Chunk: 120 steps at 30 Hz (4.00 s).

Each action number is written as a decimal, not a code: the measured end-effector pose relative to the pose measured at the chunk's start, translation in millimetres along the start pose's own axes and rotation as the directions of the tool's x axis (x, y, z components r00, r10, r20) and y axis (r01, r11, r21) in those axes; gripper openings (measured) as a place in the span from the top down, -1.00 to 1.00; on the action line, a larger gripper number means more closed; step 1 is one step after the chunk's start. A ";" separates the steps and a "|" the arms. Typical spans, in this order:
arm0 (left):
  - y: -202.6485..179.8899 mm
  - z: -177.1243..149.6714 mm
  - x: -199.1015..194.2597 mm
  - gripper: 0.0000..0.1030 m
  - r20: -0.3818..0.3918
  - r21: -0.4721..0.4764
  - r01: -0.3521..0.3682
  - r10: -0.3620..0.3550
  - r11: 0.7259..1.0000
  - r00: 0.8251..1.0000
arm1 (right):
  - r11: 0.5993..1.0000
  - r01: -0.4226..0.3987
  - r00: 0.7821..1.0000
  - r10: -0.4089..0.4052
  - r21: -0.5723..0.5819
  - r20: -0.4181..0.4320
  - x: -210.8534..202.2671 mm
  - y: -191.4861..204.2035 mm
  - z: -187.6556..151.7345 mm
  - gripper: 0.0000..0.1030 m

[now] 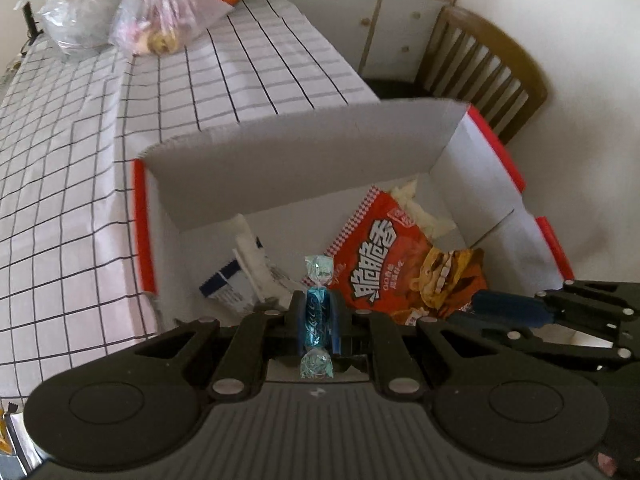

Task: Organize snacks
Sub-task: 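Open both tools to drop the candy and brown packet into the box, then move both tools back over the remaining snacks on the table, then grasp the round dark chocolate with the left tool while the right tool grasps the silver foil bar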

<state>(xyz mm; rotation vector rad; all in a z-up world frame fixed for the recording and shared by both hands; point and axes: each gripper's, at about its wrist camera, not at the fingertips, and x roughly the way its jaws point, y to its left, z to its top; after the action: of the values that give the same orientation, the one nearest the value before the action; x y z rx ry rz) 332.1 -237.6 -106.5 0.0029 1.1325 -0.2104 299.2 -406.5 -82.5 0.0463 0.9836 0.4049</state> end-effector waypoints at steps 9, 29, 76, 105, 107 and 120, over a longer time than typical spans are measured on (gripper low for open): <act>-7.2 -0.9 18.4 0.76 -0.043 0.010 -0.013 0.013 1.000 0.999 | 1.000 -0.016 1.000 0.017 0.019 -0.015 0.7 -9.2 -0.9 0.30; 3.8 -21.8 -47.4 0.59 0.075 -0.002 0.043 -0.042 0.999 0.996 | 0.998 -0.055 0.994 0.055 -0.004 0.092 -40.6 23.4 4.5 -0.31; 225.0 -189.7 -172.6 -0.45 0.226 -0.234 -0.078 0.132 0.969 0.965 | 0.987 -0.136 0.988 0.142 -0.089 0.056 2.3 237.0 -36.1 -0.99; 287.1 -263.1 -107.7 -0.45 0.058 -0.267 -0.127 0.148 0.955 0.987 | 0.987 -0.108 0.982 0.087 -0.121 -0.170 141.4 341.1 -45.2 -0.73; 288.1 -265.6 -105.8 -0.45 0.056 -0.269 -0.130 0.150 0.954 0.987 | 0.986 -0.102 0.982 0.078 -0.134 -0.173 146.1 345.8 -46.3 -0.67; 281.9 -271.1 -94.6 -0.45 0.055 -0.222 -0.148 0.164 0.964 0.985 | 0.966 -0.038 0.984 -0.009 -0.257 -0.180 161.7 369.8 -54.0 -0.22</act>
<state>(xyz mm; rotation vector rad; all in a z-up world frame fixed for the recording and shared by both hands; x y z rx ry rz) 97.7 83.9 -166.5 -0.1090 1.0719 0.0548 218.3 -15.2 -160.9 -0.2245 1.1011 0.5564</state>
